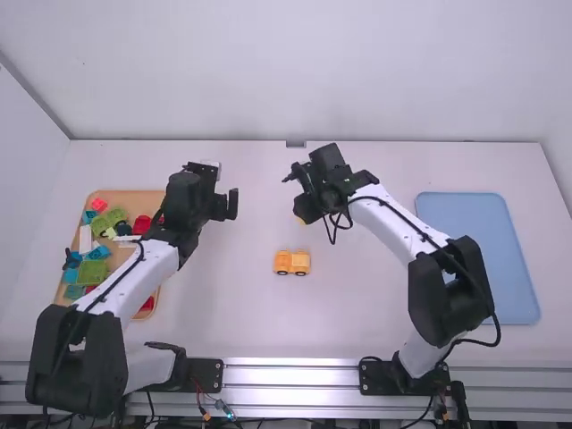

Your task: Assemble lego blocks to make yellow taxi

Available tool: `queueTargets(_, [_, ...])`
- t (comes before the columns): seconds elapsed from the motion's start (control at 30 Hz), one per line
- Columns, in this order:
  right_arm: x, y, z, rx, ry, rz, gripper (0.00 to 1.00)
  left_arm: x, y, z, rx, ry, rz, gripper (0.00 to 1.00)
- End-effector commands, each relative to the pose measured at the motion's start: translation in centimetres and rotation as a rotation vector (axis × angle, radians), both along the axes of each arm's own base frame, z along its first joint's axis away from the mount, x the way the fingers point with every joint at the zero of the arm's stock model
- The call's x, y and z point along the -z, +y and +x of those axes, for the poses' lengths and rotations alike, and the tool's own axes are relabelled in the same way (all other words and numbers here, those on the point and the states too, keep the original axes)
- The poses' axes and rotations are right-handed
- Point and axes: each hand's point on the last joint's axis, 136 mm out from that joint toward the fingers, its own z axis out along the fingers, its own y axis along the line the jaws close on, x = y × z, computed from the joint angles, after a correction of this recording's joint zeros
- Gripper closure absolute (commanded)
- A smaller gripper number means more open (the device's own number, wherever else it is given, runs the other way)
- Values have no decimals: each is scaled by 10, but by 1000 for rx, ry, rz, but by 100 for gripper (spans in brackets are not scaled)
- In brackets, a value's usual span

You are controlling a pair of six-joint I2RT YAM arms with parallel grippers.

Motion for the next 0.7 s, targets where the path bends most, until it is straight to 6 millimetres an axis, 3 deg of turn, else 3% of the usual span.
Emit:
queueTargets(0.0, [-13,-1,6,-55,-85,-93,87,-26,21,-5,-128,-70,-8,1])
queueTargets(0.17, [-14,20,-7,-181,-119,-112,85,-60,49,-24,-292,-163,-19,1])
queueTargets(0.33, [-15,44,-24,-302,-158,-130,85,-78,55,-50,-308,-275,-43,1])
queueTargets(0.57, [-13,73,-36,-412,-180,-138,91,-95,67,-101,-323,-482,-29,1])
queueTargets(0.67, [4,94,-43,-497,-135,-180,92,-101,84,-131,-410,-542,-28,1])
